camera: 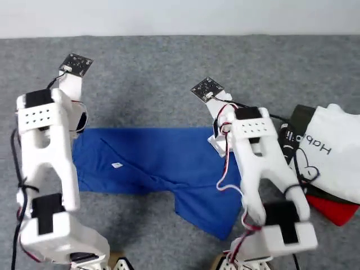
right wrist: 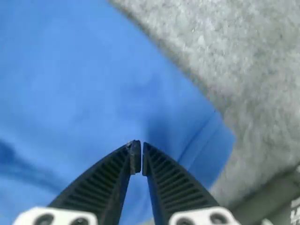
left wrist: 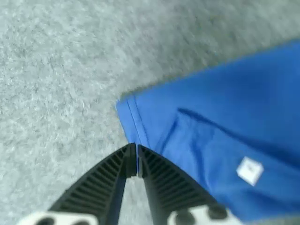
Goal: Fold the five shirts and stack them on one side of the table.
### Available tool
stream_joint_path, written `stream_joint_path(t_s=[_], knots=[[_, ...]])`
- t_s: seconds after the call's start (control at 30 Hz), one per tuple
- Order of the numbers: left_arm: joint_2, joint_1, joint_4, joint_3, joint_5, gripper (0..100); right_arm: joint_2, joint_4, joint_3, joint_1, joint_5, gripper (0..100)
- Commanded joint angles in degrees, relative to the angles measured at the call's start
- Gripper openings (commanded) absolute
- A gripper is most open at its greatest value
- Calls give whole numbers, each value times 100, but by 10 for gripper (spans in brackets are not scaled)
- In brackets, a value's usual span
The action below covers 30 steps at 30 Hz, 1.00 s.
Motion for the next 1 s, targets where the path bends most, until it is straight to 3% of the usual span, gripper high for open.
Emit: stream_joint_path(t_s=[0.0,0.5,0.77,0.97], knots=[[325,-18,-519,-31,158,6,347,-382,-651,-4,-53,10],[1811,-18,-1644,-119,149,6,2264,-365,-2743,338,-35,10],[2321,105,-1618,-1077,158,6,2149,-312,-2866,365,-35,10],[2136,396,-1451,-1429,167,6,1596,286,-2866,338,-44,10]])
